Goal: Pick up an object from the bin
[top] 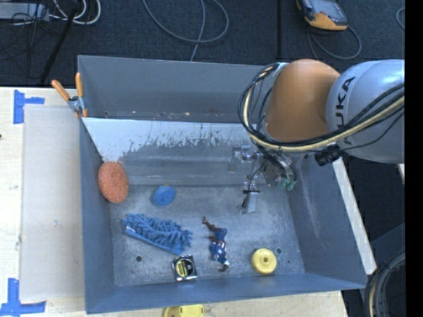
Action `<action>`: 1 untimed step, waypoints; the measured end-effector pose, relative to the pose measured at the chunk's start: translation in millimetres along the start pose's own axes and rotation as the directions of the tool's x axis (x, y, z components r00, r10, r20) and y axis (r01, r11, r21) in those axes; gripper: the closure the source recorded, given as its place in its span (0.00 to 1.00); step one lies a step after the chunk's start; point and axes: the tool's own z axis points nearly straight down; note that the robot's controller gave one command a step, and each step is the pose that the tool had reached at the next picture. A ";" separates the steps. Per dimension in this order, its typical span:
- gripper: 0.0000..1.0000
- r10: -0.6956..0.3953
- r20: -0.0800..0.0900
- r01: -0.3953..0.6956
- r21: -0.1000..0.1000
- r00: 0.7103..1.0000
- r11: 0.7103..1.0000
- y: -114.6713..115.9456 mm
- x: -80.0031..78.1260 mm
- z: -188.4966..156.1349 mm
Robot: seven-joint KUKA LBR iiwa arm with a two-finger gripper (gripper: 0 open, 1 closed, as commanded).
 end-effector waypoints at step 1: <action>0.00 0.000 0.007 0.000 0.000 1.000 1.000 0.0 -1.3 -5.0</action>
Offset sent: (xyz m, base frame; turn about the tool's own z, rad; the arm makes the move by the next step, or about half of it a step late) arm -0.0157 0.0589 -0.0924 -0.0655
